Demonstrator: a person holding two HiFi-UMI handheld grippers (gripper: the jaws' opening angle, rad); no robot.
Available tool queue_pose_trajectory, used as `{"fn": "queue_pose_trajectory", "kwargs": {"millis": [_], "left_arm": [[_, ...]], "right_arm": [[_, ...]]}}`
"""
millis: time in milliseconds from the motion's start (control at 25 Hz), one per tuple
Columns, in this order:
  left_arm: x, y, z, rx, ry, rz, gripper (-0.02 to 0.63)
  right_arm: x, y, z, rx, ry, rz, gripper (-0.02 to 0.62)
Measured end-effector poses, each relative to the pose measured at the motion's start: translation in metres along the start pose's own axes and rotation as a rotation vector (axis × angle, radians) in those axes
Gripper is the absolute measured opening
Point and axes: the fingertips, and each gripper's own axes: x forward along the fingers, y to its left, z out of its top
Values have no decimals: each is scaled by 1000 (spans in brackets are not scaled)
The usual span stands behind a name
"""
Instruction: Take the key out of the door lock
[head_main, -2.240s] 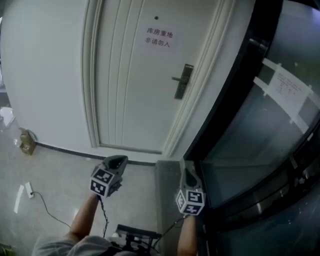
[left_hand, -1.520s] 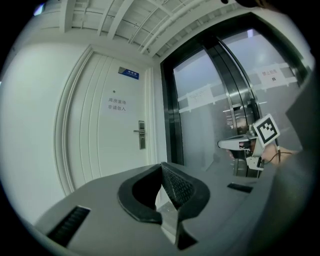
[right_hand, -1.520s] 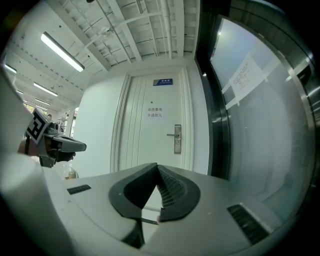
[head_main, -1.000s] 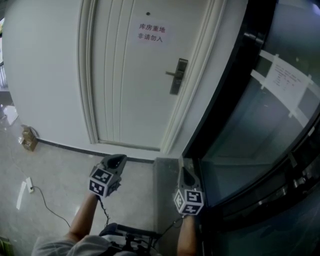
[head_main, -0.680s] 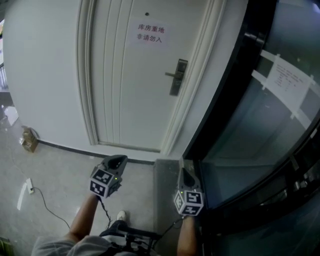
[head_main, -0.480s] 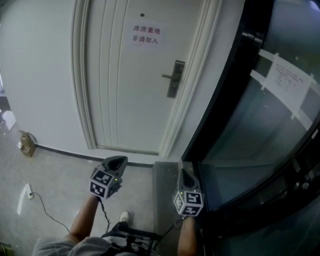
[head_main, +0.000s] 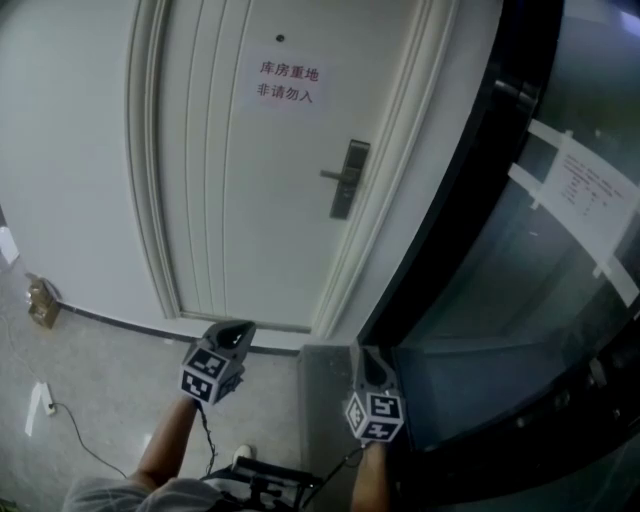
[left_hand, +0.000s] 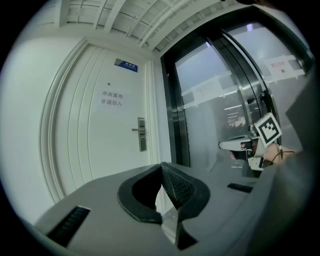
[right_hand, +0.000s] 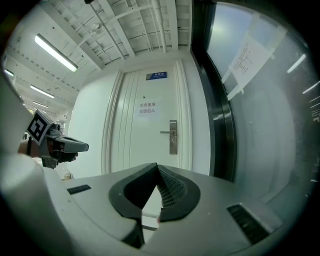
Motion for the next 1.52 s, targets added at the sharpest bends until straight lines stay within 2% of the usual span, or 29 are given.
{"fn": "queue_pose_trajectory", "kwargs": {"millis": [480, 1000, 1520], "left_arm": [[70, 63, 5, -5, 9, -1, -7], [121, 131, 6, -1, -3, -23, -7], [147, 159, -1, -16, -4, -33, -7]], "right_arm": [[90, -10, 13, -2, 9, -8, 6], [166, -5, 26, -9, -17, -46, 8], [202, -5, 25, -34, -4, -67, 7]]}}
